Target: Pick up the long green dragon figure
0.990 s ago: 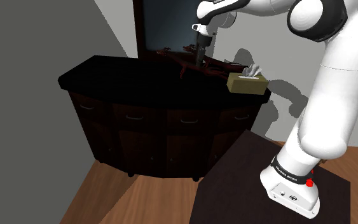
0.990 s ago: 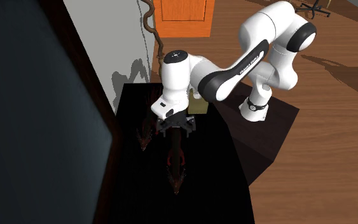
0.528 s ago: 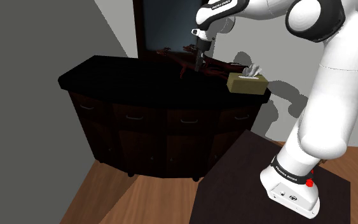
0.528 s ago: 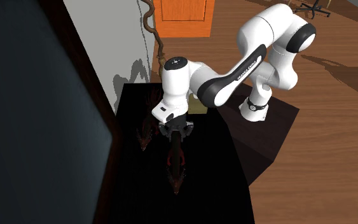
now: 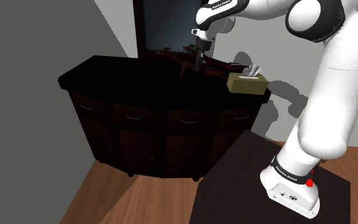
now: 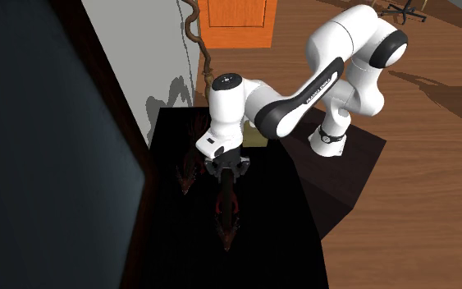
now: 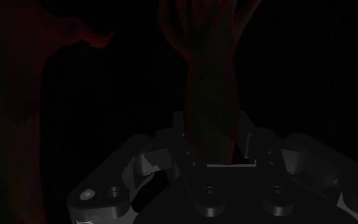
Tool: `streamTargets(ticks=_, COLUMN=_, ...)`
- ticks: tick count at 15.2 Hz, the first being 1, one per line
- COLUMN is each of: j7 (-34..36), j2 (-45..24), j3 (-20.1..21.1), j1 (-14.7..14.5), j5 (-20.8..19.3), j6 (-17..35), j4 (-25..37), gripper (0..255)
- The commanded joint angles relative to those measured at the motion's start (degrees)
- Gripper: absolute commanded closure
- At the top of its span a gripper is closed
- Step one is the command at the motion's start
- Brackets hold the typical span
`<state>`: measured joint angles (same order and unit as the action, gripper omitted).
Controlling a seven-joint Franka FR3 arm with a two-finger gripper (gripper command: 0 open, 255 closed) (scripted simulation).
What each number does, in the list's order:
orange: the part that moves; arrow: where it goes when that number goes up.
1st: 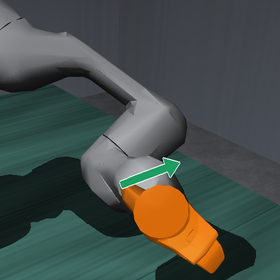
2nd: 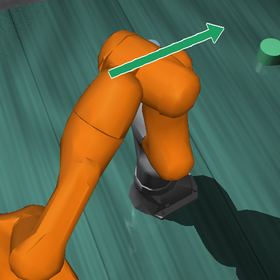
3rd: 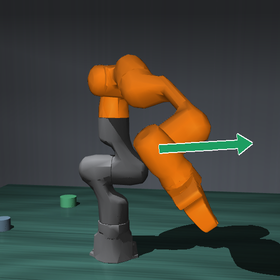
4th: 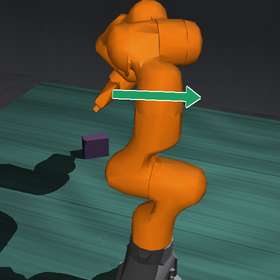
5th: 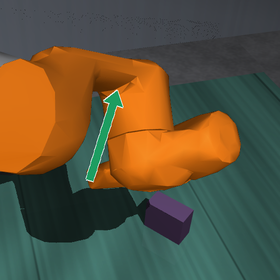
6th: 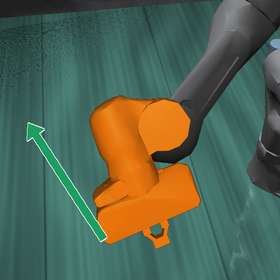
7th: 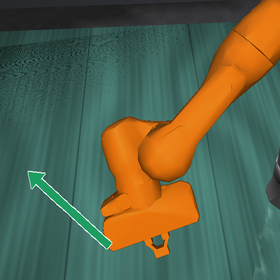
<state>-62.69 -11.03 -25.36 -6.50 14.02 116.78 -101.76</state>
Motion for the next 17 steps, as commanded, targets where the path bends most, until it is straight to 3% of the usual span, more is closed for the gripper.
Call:
streamTargets(ticks=1, j7=0.2, j2=0.1, j3=0.0, j1=0.0, j5=-0.1, j6=-0.7, j4=0.6, gripper=255)
streamTargets(ticks=17, j7=2.1, j2=1.2, j3=-0.4, j1=0.3, j5=-1.4, j6=-11.0, j4=10.2, gripper=255)
